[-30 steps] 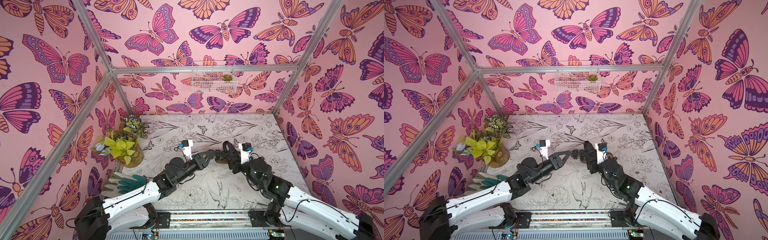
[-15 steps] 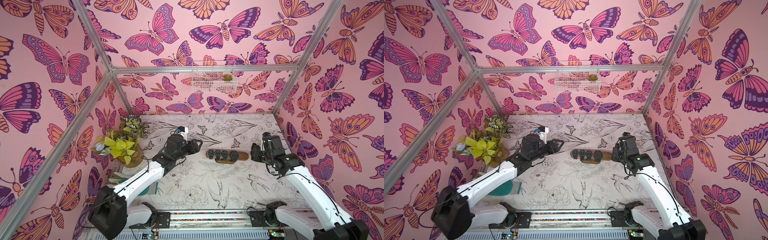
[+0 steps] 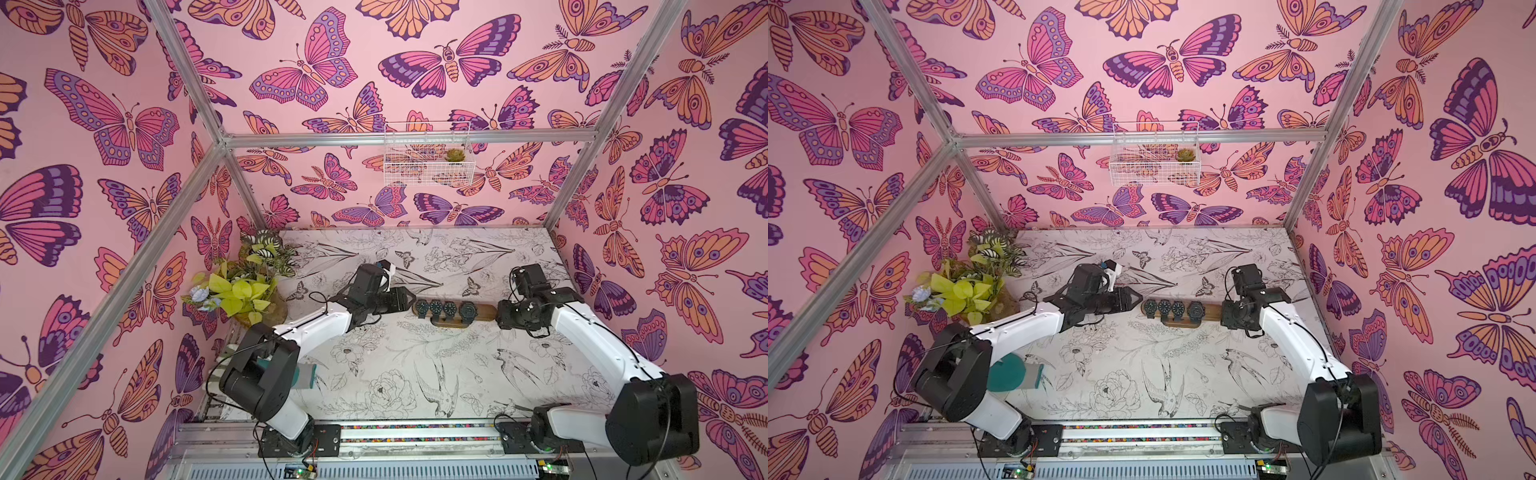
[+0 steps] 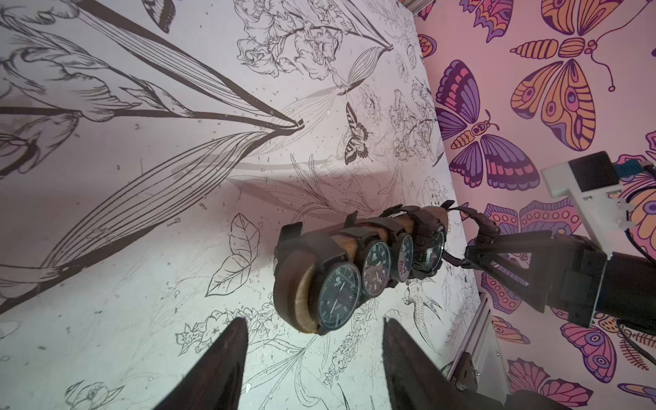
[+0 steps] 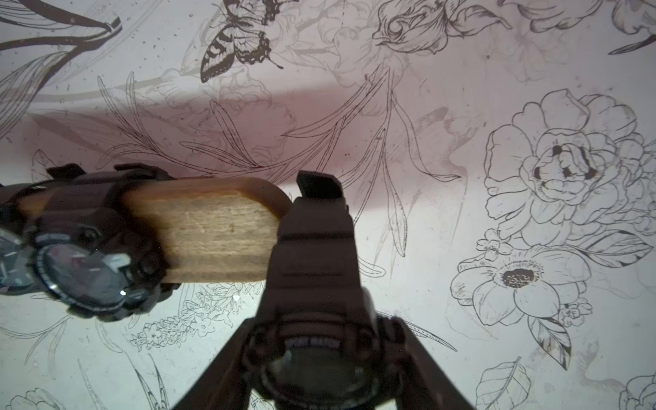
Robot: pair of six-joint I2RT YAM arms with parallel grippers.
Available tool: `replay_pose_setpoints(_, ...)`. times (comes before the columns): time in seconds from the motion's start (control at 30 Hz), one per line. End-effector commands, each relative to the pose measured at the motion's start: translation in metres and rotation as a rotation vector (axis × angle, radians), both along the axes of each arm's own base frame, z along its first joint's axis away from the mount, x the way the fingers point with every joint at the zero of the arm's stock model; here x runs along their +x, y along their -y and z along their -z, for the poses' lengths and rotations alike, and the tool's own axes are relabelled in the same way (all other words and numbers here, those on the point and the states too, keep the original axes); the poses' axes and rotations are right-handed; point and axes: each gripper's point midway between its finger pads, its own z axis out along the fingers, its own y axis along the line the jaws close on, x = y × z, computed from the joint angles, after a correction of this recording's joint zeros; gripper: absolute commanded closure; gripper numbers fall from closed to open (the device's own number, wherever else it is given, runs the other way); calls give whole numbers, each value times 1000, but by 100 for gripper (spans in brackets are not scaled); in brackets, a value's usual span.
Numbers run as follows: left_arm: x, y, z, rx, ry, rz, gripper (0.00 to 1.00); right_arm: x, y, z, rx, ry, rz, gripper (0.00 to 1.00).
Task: Place watch on stand
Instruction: Place the watch on the stand.
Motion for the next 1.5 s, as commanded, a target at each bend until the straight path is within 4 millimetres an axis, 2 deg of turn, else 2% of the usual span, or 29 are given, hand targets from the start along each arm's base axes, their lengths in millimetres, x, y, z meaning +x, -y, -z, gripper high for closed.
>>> replay_pose_setpoints(0.0,2,9,-1,-32,7,56,40,9,-7,-9,38,5,-25,49)
replay_pose_setpoints(0.27,3,14,12,-35,-29,71,50,15,-5,-4,14,-15,-30,49)
replay_pose_setpoints(0.5,2,19,19,-43,-57,84,58,16,-13,2,46,-43,-59,48)
replay_pose_setpoints(0.83,1,22,20,-42,-56,91,61,19,-19,4,68,-71,-81,49)
replay_pose_setpoints(1.2,-1,27,19,-36,-49,99,62,20,-40,9,108,-89,-124,48)
replay_pose_setpoints(1.47,-2,26,20,-33,-50,94,62,23,-48,11,79,-82,-140,47)
